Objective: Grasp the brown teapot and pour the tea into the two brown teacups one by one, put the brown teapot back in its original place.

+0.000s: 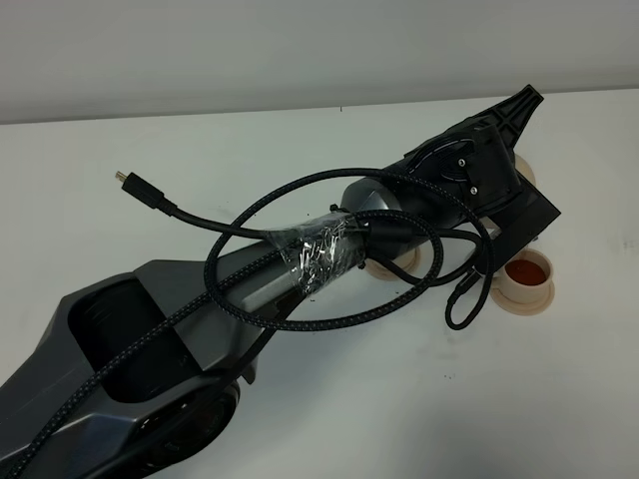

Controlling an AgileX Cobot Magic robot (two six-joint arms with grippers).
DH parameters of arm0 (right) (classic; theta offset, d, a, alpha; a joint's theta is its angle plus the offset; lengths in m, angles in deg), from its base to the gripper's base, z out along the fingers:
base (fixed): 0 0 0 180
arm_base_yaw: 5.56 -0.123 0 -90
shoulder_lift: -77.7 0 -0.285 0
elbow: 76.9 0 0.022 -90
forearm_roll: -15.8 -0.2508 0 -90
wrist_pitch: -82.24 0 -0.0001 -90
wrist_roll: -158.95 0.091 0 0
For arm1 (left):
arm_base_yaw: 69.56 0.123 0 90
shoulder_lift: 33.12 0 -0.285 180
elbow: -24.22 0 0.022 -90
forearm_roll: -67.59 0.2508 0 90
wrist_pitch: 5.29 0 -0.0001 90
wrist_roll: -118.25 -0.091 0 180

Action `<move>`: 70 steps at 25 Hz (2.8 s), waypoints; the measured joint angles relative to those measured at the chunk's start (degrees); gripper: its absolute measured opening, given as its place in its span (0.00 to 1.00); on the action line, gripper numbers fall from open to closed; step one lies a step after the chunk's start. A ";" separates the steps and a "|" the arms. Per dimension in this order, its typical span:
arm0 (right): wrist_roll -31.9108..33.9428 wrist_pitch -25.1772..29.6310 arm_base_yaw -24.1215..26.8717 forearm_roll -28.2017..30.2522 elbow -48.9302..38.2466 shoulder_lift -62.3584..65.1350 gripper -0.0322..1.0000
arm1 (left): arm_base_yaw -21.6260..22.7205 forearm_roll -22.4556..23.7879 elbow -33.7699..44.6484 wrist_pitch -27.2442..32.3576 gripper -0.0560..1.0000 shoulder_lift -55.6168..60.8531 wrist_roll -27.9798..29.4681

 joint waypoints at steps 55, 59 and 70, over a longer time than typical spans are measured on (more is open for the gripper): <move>0.01 0.00 0.00 0.00 0.00 0.00 0.26 | 1.07 -8.07 0.00 6.22 0.17 1.76 6.98; 0.01 0.00 0.00 0.00 0.00 0.00 0.26 | 2.63 -11.42 -0.12 9.56 0.17 4.30 7.37; -0.04 0.00 0.00 0.00 0.00 0.00 0.26 | 7.92 -27.41 -4.47 23.75 0.17 4.88 0.93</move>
